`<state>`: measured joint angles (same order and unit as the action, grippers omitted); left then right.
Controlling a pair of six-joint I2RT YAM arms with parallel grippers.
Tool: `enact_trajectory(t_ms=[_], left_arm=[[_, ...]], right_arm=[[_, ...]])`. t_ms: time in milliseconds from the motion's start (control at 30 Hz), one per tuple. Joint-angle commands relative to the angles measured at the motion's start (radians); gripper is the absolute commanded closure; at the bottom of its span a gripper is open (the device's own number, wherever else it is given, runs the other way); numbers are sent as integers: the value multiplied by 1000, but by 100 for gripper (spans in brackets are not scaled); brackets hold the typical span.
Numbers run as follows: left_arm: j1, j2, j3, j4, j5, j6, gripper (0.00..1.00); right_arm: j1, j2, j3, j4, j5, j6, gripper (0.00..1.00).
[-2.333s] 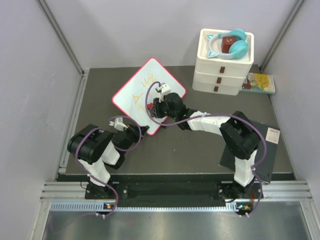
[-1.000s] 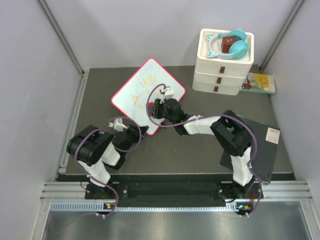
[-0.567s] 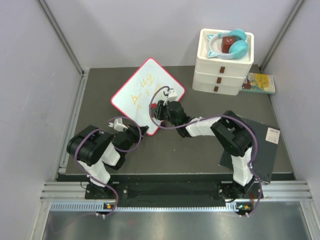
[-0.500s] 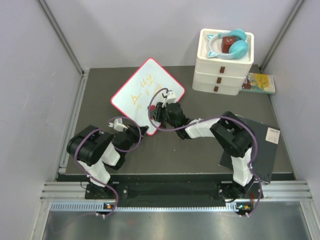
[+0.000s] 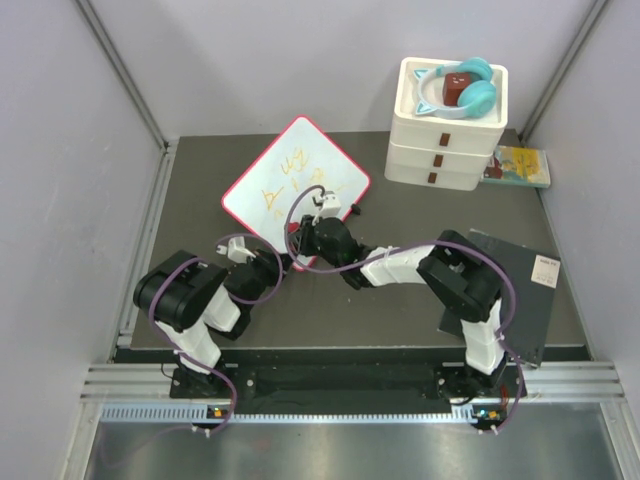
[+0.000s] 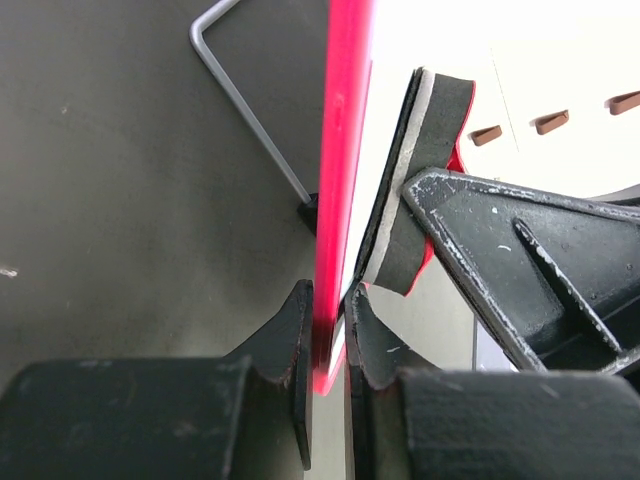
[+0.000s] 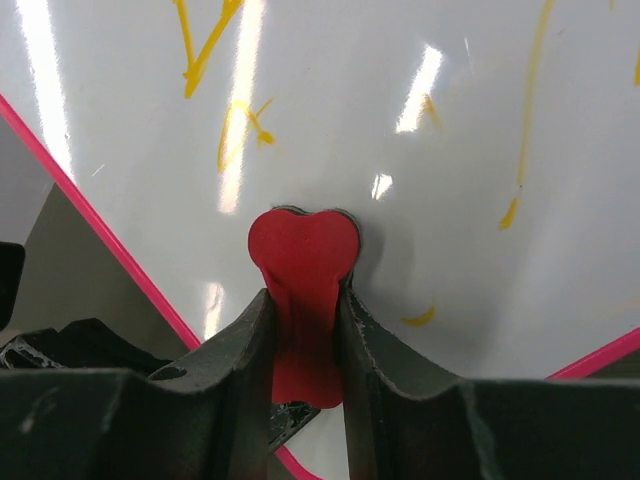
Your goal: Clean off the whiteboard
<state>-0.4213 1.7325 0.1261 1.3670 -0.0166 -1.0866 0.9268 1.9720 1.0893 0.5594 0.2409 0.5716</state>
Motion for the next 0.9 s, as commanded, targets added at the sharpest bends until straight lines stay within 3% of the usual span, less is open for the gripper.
enact_trajectory(t_ms=[0, 133, 400, 867], left_arm=[[4, 67, -77, -427, -45, 45, 100], [4, 67, -79, -427, -46, 50, 100], [4, 68, -79, -427, -40, 62, 100], [4, 70, -74, -431, -28, 76, 100]], right_arm=[[-49, 34, -29, -311, 174, 108, 100], [-121, 31, -49, -352, 224, 189, 100], [-207, 39, -62, -102, -47, 33, 100], [-194, 146, 305, -153, -419, -72, 100]])
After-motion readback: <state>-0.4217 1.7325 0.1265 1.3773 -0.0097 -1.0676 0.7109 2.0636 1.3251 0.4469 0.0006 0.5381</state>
